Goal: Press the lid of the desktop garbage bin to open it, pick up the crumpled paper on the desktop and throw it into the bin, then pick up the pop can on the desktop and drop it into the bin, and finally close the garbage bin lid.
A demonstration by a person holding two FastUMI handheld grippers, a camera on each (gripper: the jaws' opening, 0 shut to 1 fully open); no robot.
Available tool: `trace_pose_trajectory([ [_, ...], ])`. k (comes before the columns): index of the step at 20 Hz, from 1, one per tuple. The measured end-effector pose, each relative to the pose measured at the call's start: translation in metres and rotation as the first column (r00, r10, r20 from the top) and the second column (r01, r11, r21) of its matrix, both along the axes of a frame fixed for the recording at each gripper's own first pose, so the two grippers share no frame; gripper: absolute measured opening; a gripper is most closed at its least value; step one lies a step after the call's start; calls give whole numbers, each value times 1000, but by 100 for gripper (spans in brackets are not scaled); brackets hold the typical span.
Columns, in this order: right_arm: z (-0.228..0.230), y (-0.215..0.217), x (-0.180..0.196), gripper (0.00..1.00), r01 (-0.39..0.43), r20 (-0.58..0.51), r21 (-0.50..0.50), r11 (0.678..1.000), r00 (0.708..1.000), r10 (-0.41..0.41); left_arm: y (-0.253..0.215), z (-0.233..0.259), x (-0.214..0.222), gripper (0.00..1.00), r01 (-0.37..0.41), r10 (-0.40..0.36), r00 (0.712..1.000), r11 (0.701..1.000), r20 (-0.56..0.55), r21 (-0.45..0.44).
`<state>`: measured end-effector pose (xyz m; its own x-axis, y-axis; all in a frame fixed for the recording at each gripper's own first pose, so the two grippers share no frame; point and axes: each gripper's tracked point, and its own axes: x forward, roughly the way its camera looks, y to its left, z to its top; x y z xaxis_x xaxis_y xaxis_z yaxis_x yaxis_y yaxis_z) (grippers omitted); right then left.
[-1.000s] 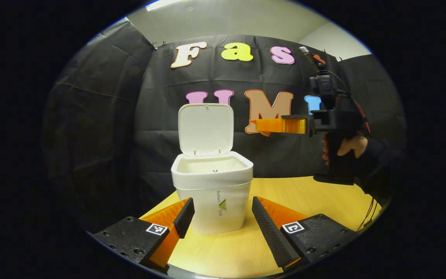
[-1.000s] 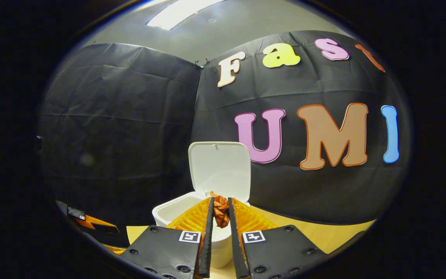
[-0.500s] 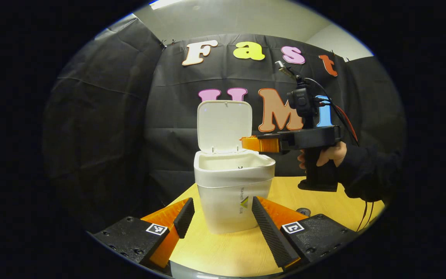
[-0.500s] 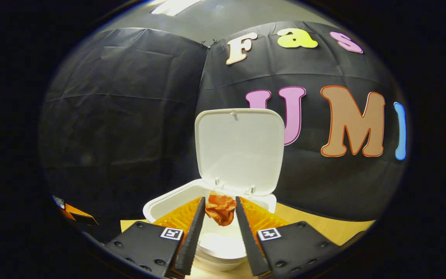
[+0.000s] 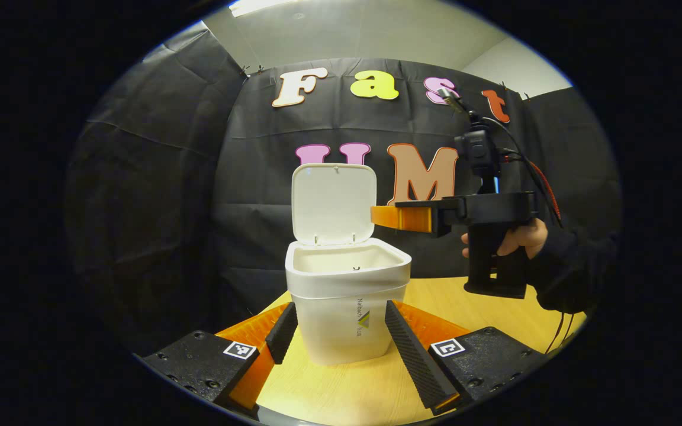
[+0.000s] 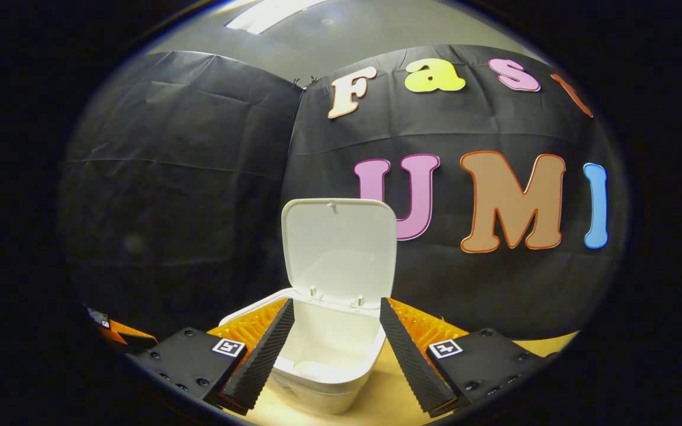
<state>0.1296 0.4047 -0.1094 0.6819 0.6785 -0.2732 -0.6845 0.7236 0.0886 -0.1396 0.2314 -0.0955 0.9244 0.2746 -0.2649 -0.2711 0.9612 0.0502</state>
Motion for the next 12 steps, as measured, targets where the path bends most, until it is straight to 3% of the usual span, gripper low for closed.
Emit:
trace_pose_trajectory([
  [5,28,-84,-4,96,134,72,26,991,988,-136,-30,3,25,94,61,-60,998,998,30,-30],
  [6,32,-102,-4,100,166,85,29,986,982,-168,-39,3,31,91,78,-77,996,996,36,-37],
  [7,35,-121,-4,96,200,96,33,979,975,-202,-48,2,36,91,96,-94,995,994,41,-43],
  [9,41,-161,-5,100,267,105,43,963,957,-270,-66,1,49,91,135,-132,990,989,53,-52],
  [11,40,-197,-10,96,326,98,46,944,939,-329,-86,0,62,91,175,-171,984,983,58,-64],
  [12,39,-216,-11,100,357,96,42,933,928,-360,-97,-3,68,91,195,-191,980,978,60,-73],
])
